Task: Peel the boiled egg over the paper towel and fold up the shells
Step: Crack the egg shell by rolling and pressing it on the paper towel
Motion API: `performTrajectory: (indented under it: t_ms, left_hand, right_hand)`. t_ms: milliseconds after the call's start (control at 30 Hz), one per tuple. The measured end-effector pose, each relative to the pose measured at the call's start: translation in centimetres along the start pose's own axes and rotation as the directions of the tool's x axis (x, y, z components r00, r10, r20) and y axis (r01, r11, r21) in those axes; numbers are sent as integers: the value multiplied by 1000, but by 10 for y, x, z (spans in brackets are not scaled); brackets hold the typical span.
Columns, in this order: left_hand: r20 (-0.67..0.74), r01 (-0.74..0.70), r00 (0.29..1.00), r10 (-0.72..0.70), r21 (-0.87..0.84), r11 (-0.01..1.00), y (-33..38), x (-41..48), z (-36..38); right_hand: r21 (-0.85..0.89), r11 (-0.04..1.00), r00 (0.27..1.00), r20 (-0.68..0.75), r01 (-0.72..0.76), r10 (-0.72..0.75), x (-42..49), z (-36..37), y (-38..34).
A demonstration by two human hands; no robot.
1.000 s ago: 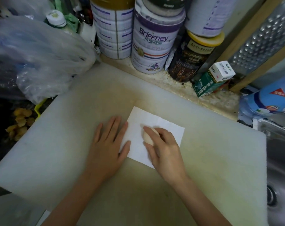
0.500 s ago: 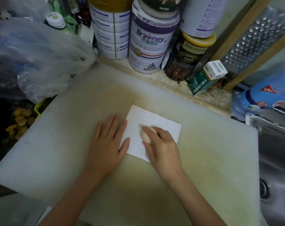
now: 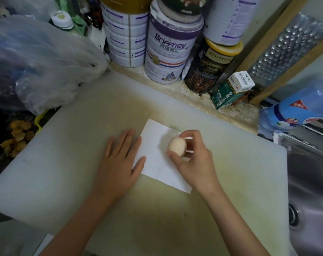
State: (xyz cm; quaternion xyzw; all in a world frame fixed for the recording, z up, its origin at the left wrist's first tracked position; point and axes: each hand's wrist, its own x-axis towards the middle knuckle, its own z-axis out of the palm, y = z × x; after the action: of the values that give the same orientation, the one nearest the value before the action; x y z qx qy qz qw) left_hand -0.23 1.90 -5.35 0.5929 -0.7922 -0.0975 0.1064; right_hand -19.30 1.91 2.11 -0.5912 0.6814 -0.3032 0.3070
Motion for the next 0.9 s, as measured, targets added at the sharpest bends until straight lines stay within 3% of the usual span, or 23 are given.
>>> performTrajectory:
  t_ms: [67,133,267,333,400,567,667,800,900]
  left_hand:
    - [-36,-9,999,7,-35,999,-1,-1,2]
    - [-91,-25,996,19,-71,997,-1,-4,3]
    - [-206,-91,976,69,-100,991,-1,-6,4]
    - [-203,-96,977,71,-115,989,-1,-6,2]
    - [-156,-87,985,70,-101,991,-2,-6,1]
    - [-62,-64,996,57,-113,992,0,-7,-5]
    - [-62,-41,998,32,-160,986,2,-8,-7]
    - [-65,-41,997,29,-191,981,1,-10,-5]
    - [-67,-35,998,20,-222,974,0,-10,-2]
  right_hand:
    - [77,997,999,-29,31,-29,3,-4,-2]
    - [61,986,988,-26,155,-154,0,-2,-3]
    - [-209,919,940,147,334,-308,-8,14,10]
    - [-233,900,930,97,369,-356,-10,16,12]
    - [-202,907,927,21,370,-374,-10,16,12]
    - [-235,911,940,61,339,-334,-7,16,13]
    - [-194,921,937,-22,339,-349,-8,15,8]
    - [-240,934,963,12,265,-270,-15,20,12]
    - [-200,932,944,-71,302,-321,-15,20,11]
